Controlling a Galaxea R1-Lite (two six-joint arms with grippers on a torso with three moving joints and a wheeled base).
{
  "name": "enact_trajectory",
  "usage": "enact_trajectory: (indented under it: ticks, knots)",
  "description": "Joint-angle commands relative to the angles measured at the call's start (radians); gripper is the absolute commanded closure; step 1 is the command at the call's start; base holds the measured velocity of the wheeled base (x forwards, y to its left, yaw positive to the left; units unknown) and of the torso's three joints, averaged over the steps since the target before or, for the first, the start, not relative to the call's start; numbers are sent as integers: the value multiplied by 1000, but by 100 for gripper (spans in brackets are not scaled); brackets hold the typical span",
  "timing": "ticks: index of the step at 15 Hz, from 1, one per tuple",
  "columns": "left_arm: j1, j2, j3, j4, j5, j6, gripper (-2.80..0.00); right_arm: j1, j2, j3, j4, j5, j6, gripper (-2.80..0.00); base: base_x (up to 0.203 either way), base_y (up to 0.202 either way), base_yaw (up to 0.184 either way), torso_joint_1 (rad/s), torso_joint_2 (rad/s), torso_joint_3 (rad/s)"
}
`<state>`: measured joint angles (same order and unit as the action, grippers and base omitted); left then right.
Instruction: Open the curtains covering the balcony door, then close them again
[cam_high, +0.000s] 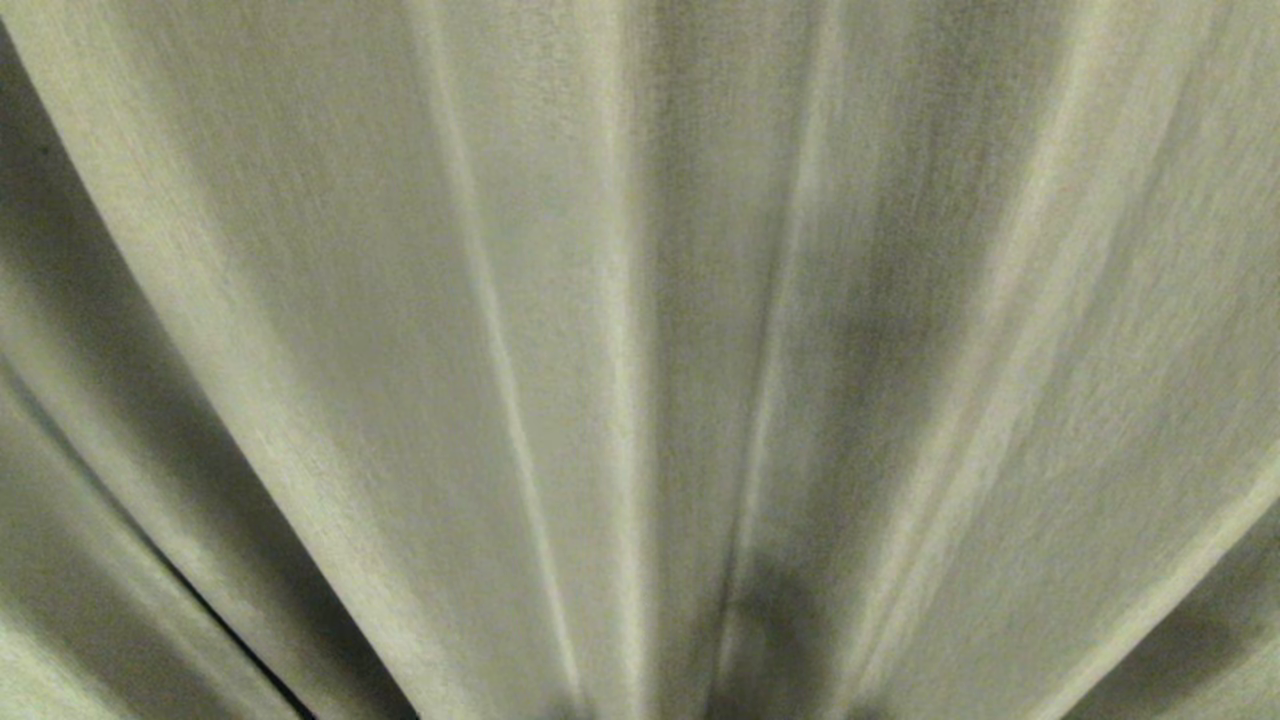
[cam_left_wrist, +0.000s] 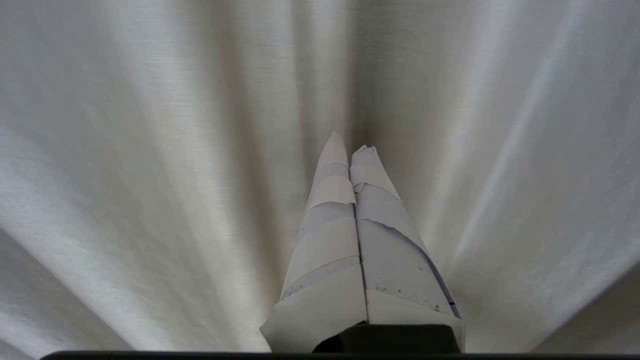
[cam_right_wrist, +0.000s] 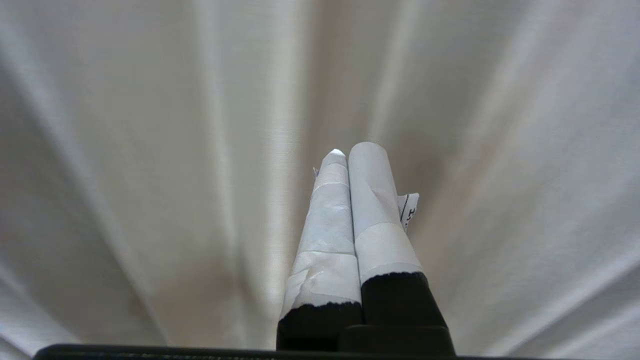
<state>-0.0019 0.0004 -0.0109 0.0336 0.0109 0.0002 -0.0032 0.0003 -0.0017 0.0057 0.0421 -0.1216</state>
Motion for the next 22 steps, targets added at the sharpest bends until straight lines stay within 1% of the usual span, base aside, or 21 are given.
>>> enact_trajectory:
  ticks: [1, 22]
  knots:
    - [0, 0, -1, 0, 0, 0, 0, 0, 1, 0, 0, 1, -1, 0, 0, 193, 1, 1, 4, 1]
    - [0, 0, -1, 0, 0, -3, 0, 0, 1, 0, 0, 1, -1, 0, 0, 191, 1, 2, 3, 3]
